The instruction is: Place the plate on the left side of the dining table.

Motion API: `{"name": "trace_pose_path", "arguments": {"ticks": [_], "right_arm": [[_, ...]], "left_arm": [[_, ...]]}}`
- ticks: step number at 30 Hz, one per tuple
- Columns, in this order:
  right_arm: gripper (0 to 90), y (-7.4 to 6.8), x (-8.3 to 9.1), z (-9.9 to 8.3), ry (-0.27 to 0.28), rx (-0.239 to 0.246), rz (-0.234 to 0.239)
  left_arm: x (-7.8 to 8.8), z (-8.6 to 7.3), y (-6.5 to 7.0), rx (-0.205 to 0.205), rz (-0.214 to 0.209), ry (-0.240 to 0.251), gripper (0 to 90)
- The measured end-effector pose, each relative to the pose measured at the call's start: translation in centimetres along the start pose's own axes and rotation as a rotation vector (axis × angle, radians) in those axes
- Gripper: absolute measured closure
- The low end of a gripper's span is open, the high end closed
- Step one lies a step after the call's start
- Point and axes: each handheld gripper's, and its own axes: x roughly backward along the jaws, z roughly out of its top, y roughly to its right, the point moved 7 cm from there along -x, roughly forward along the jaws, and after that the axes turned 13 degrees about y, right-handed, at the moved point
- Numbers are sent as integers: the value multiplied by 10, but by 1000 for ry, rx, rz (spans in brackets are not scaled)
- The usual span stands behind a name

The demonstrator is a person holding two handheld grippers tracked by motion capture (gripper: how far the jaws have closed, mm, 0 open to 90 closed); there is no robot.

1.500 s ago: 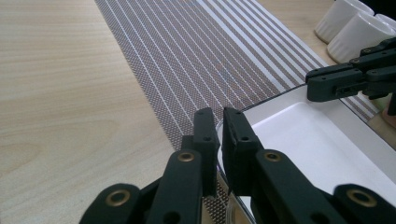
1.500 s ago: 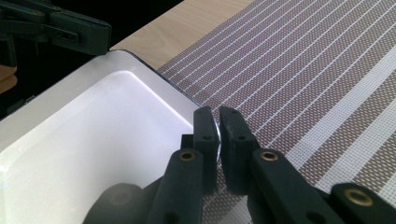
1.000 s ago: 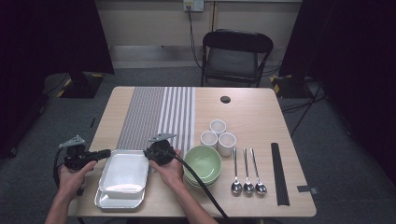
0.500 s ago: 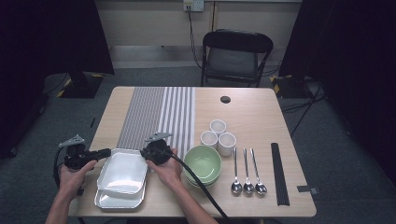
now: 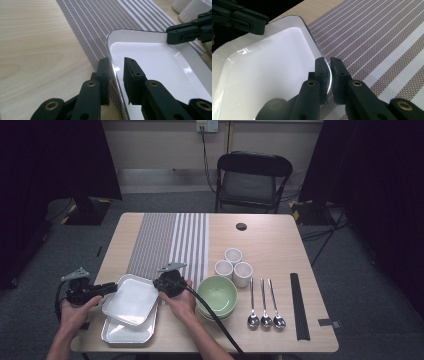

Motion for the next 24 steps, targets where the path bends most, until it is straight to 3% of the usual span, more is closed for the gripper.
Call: {"name": "trace_pose_path", "arguments": {"ticks": [4,10,21,24], "right_arm": [[831,-1,1,-1,1,3,3],[786,-1,0,3,16,13,20],[839,0,-3,3,4,23,12],[847,1,-1,2,8,21,9]], "left_arm": [[-1,0,-1,-11,-6,-7,833],[-5,4,-3,-18,-16,-1,852],[-6,4,-2,-9,-25,1,849],[-3,3,-3,-8,-11,0,809]]}}
